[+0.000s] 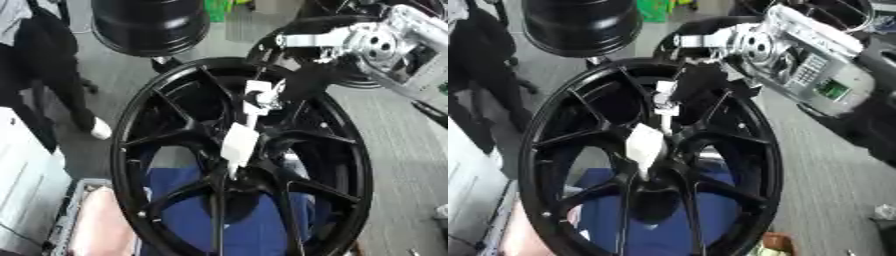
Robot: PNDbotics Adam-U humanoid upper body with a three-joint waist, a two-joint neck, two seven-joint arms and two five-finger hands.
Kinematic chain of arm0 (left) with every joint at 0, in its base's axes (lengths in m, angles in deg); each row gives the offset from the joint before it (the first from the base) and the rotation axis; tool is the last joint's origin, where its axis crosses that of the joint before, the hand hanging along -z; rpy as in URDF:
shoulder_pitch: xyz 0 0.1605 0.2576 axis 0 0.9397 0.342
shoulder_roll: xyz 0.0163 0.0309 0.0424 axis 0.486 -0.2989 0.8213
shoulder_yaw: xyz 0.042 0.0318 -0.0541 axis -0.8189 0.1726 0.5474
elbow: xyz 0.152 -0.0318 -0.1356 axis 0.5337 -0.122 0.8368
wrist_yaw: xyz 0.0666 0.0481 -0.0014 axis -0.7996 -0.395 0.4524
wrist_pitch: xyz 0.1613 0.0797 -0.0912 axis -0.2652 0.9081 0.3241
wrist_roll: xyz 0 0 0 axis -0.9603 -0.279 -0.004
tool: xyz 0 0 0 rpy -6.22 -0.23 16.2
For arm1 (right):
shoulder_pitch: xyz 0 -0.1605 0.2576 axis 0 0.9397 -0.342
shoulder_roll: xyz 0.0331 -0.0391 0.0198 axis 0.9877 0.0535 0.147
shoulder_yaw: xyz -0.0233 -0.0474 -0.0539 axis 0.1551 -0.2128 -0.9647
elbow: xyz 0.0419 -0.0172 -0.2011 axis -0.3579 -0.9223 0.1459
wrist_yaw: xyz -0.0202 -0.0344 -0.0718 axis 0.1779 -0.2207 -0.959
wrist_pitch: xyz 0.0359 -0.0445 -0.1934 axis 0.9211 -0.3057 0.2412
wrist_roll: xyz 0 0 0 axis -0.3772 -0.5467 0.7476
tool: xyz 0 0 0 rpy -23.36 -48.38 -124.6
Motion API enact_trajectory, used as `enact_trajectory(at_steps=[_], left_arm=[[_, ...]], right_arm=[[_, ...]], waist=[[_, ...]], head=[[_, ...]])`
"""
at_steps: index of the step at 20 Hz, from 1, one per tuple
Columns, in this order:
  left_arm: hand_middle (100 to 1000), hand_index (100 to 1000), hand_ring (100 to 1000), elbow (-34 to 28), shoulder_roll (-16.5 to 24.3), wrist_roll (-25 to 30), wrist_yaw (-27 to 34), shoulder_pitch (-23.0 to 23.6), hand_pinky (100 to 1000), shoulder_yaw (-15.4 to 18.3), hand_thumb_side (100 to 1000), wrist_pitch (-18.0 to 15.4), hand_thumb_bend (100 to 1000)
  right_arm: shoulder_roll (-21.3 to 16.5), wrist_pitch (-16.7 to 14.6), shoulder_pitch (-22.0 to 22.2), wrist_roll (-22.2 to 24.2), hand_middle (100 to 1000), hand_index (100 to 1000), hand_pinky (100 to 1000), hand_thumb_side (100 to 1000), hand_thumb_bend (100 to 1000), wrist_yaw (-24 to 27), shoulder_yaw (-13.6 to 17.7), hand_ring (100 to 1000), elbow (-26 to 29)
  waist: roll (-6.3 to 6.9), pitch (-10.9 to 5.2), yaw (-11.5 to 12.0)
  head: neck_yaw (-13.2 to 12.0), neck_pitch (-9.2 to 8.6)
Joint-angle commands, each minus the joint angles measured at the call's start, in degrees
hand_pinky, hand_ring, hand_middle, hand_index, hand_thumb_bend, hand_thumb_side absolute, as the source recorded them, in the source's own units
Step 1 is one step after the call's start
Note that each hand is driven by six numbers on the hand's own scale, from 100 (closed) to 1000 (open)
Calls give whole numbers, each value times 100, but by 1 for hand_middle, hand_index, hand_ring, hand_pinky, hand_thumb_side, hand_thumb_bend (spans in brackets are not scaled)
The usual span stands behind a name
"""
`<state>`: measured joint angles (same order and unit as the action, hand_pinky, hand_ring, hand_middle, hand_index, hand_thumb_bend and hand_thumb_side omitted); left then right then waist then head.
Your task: Pull the pin out of the wheel hub.
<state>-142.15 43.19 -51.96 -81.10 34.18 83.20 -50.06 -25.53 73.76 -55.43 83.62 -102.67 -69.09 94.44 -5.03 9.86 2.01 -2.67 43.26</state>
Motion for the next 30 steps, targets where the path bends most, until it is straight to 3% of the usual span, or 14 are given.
enact_trajectory(at_steps=[1,7,14,20,30], left_arm=[[582,734,627,-63,94,-19,29,-105,662,80,561,-7,515],[582,733,627,-58,85,-42,63,-102,663,92,560,2,513],[581,733,627,-64,72,-59,78,-122,663,95,561,9,512],[581,733,627,-48,57,-70,92,-136,664,95,563,21,510],[582,733,628,-58,29,-88,112,-136,667,122,566,17,509]], right_arm=[[-59,1050,-57,1096,883,911,909,540,343,78,46,889,-65],[-60,1053,19,1083,877,908,905,451,384,109,51,884,-175],[-32,1143,54,1061,867,905,901,426,379,153,53,878,-258],[7,1259,70,887,835,882,891,428,298,277,81,860,-264],[34,1273,161,813,838,869,887,412,332,375,43,861,-323]], waist=[[28,-58,10],[32,1,37],[41,39,61],[53,71,90],[33,111,132]], head=[[20,-45],[35,-81],[51,-124],[88,-154],[100,-200]])
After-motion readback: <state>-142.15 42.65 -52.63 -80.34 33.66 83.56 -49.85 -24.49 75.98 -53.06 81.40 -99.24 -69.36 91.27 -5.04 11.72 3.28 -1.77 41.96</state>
